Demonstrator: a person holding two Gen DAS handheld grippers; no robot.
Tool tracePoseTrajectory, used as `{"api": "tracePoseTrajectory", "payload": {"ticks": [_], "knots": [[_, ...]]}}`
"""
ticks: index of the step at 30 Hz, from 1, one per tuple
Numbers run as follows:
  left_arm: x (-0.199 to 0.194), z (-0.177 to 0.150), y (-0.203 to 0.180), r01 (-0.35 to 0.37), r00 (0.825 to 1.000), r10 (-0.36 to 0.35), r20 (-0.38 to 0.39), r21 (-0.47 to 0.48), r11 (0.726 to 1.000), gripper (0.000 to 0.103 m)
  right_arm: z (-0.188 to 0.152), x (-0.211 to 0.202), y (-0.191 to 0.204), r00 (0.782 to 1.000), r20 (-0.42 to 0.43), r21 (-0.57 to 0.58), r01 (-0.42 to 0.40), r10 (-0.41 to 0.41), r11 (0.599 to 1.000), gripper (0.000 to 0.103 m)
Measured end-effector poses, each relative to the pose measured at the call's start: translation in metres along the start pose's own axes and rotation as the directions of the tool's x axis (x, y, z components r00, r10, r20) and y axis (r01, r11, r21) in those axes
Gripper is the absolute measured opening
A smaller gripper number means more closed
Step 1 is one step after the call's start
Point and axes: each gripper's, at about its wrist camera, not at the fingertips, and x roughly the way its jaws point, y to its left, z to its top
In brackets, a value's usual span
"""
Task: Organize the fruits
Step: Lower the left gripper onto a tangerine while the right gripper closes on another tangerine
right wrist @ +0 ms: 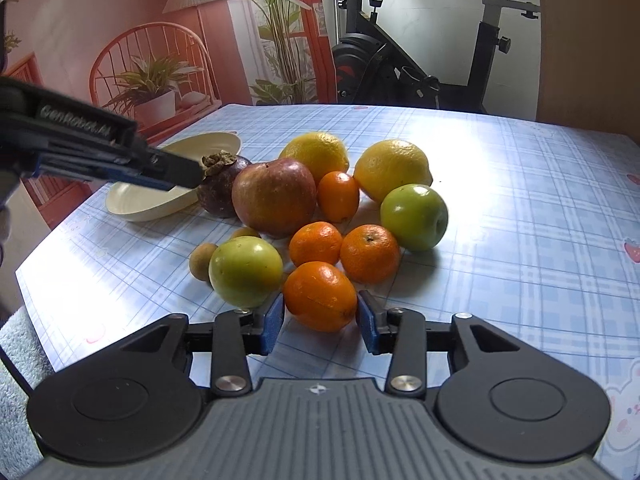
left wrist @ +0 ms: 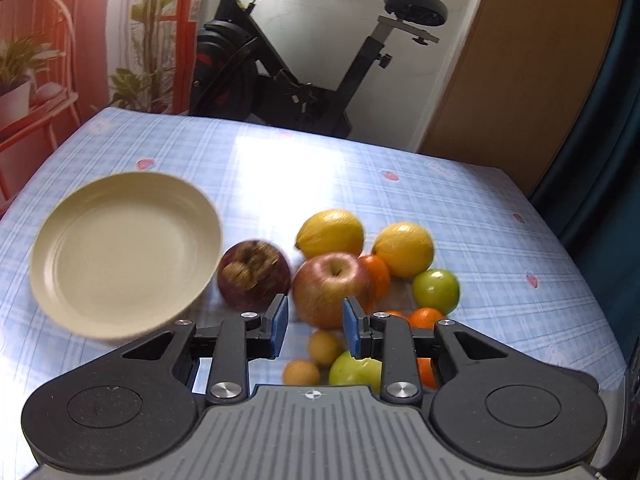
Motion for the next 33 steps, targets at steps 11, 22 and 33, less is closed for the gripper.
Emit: {"api": "tracePoseTrajectory", "payload": {"ticks": [11, 22, 33], "knots": [[0.072, 0.057, -0.05, 0.085, 0.985, -0.068, -0.157, 0.102, 0.991, 0.032, 0.004, -0.022, -0.047, 0.995, 0.045, 0.074, 0.084, -0.087, 0.994, 0.042], [0.102, 0.056, -0.054, 0.049, 0.968, -0.01, -0.253, 0.147, 0.988, 0.032, -0.001, -0.023, -0.061, 0.994, 0.044, 0.096, 0.099, -0.104, 0.99, 0.042], [0.109, 0.049, -0.072, 0.002, 0.971, 0.066, -0.23, 0.285, 0.959, 0.033, -0.005, -0.019, -0.067, 0.991, 0.052, 0.1, 0.115, -0.121, 0.988, 0.042]]}}
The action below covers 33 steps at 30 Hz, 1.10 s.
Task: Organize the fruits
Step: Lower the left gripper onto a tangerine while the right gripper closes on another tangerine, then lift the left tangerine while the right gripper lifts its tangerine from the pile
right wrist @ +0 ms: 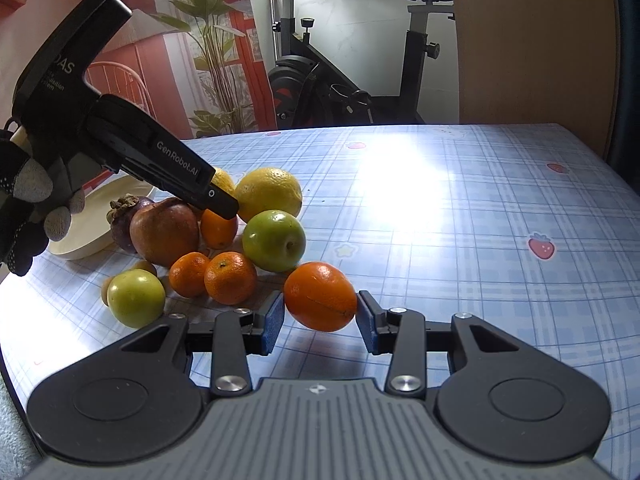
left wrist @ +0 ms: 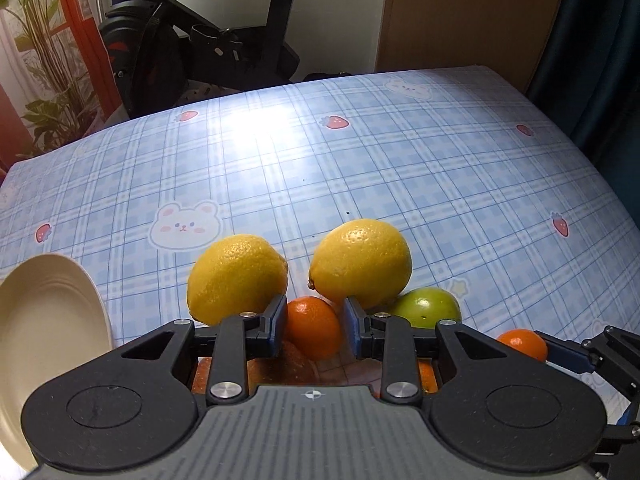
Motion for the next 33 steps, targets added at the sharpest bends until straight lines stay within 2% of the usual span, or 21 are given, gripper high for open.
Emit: {"api": "tracePoseTrajectory", "payload": {"ticks": [6, 9, 13, 15, 18, 20, 33], "knots": [[0.0, -0.002, -0.01, -0.042, 0.999, 0.041, 0.015, 0.068, 0.997, 0.034, -0.003, 0.002, -0.001, 1.0, 0.0, -0.003, 0.006, -0.006, 1.0, 0.042], [-0.001, -0.002, -0.014, -0.047, 0.999, 0.046, 0.009, 0.08, 0.996, 0.041, -0.005, 0.005, -0.002, 1.0, -0.001, 0.001, 0.009, -0.009, 1.0, 0.042], [0.001, 0.002, -0.017, -0.034, 0.999, 0.035, -0.022, 0.077, 0.996, 0.055, -0.008, 0.007, -0.001, 1.0, -0.001, 0.006, 0.008, -0.008, 1.0, 0.042], [0.004, 0.003, -0.02, -0.04, 0.998, 0.044, -0.039, 0.098, 0.994, 0.058, -0.009, 0.008, -0.002, 1.0, 0.002, 0.008, 0.006, -0.006, 1.0, 0.042], [0.01, 0.009, -0.019, -0.047, 0.997, 0.054, -0.059, 0.123, 0.991, 0.056, -0.009, 0.007, -0.003, 1.0, 0.002, 0.008, 0.005, -0.005, 1.0, 0.042], [0.011, 0.012, -0.015, -0.034, 0.997, 0.041, -0.07, 0.098, 0.995, 0.04, -0.009, 0.007, -0.003, 1.0, 0.002, 0.009, 0.004, -0.004, 1.0, 0.042], [0.001, 0.009, 0.006, 0.058, 0.997, -0.058, -0.044, -0.007, 0.998, 0.039, -0.007, 0.006, -0.003, 1.0, 0.005, 0.019, 0.012, -0.012, 1.0, 0.042]]}}
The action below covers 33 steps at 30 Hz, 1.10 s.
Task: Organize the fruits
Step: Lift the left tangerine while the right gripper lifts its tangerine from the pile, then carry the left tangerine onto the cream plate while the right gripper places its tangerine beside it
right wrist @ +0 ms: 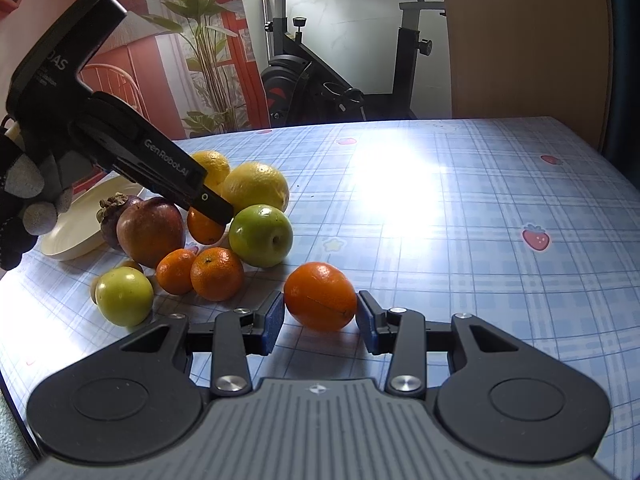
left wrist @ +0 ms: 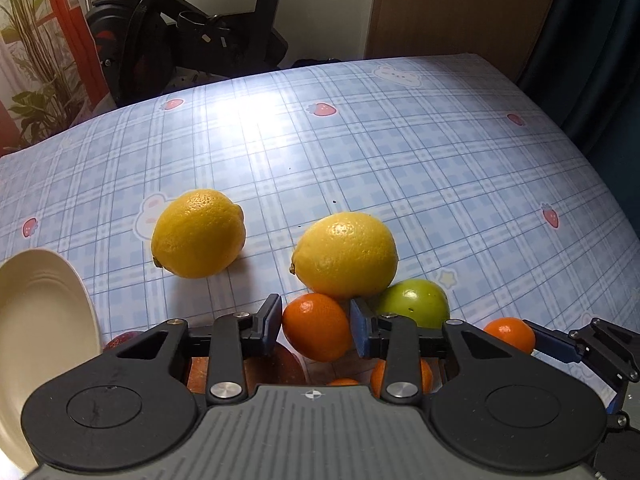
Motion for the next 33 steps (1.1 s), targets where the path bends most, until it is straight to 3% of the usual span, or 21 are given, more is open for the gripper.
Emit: {"api": "tracePoseTrajectory", "payload": {"ticks": [10, 16, 24, 29, 33], "knots": [[-0.032, -0.007, 0.011, 0.079, 0.995, -0.075, 0.067, -0.06, 0.995, 0.039, 0.013, -0.012, 0.017, 1.0, 0.021, -0.045, 0.002, -0.001, 0.999, 0.042], [-0.068, -0.014, 0.039, 0.102, 0.986, -0.086, 0.145, -0.106, 0.989, 0.039, 0.033, -0.015, 0.041, 0.999, 0.038, -0.088, -0.032, 0.035, 0.996, 0.042], [-0.109, -0.029, 0.122, 0.036, 0.979, 0.009, 0.202, -0.22, 0.975, 0.039, 0.081, 0.014, 0.1, 0.988, 0.049, -0.201, -0.133, 0.145, 0.97, 0.042], [-0.117, -0.039, 0.18, -0.036, 0.979, 0.092, 0.183, -0.29, 0.956, 0.039, 0.101, 0.057, 0.157, 0.981, 0.023, -0.285, -0.18, 0.195, 0.942, 0.042], [-0.108, -0.045, 0.222, -0.06, 0.981, 0.117, 0.153, -0.336, 0.94, 0.039, 0.109, 0.103, 0.2, 0.976, -0.043, -0.345, -0.214, 0.213, 0.914, 0.042]]}}
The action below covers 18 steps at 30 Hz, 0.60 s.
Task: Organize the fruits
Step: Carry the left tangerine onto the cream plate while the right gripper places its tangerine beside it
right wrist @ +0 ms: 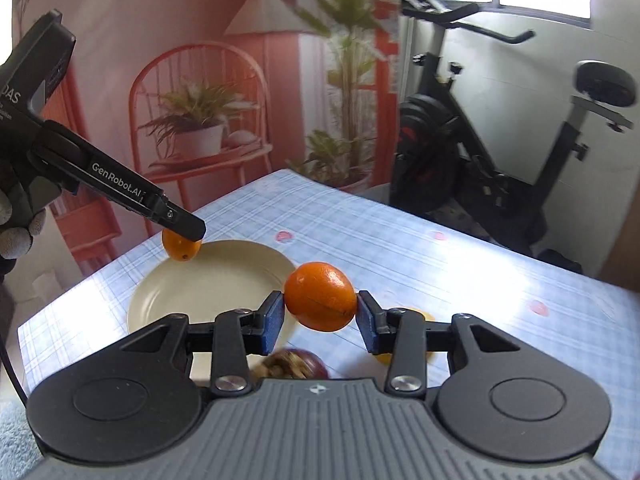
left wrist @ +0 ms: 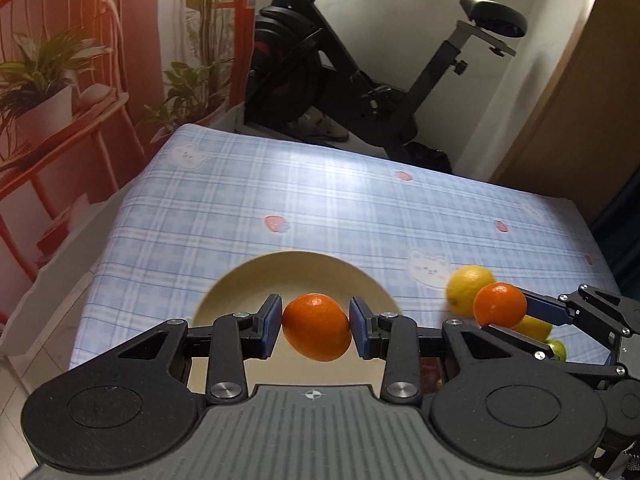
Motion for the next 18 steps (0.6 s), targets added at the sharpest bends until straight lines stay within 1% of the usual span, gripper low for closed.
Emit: {"api": "tracePoseTrajectory", "payload": {"ticks": [2, 5, 10, 14, 18], "knots": [[0.012, 0.001, 0.014, -0.006, 1.0, 0.006, -0.021, -0.015, 1.0, 0.039, 0.008, 0.026, 0.008, 0.999, -0.039, -0.017, -0.022, 0.021, 1.0, 0.042], [0.029, 0.0, 0.035, 0.006, 0.999, -0.008, -0.043, -0.049, 0.999, 0.039, 0.018, 0.059, 0.019, 0.994, -0.101, -0.043, -0.036, 0.032, 0.998, 0.042], [0.055, 0.0, 0.057, 0.055, 0.996, -0.062, -0.063, -0.106, 0.993, 0.039, 0.03, 0.104, 0.029, 0.981, -0.19, -0.108, -0.052, 0.031, 0.993, 0.042], [0.07, 0.0, 0.061, 0.064, 0.994, -0.072, -0.081, -0.102, 0.993, 0.039, 0.034, 0.127, 0.034, 0.976, -0.219, -0.14, -0.052, 0.02, 0.989, 0.042], [0.08, -0.001, 0.067, 0.065, 0.993, -0.076, -0.093, -0.118, 0.991, 0.039, 0.033, 0.138, 0.038, 0.972, -0.233, -0.161, -0.055, 0.016, 0.985, 0.042]]}}
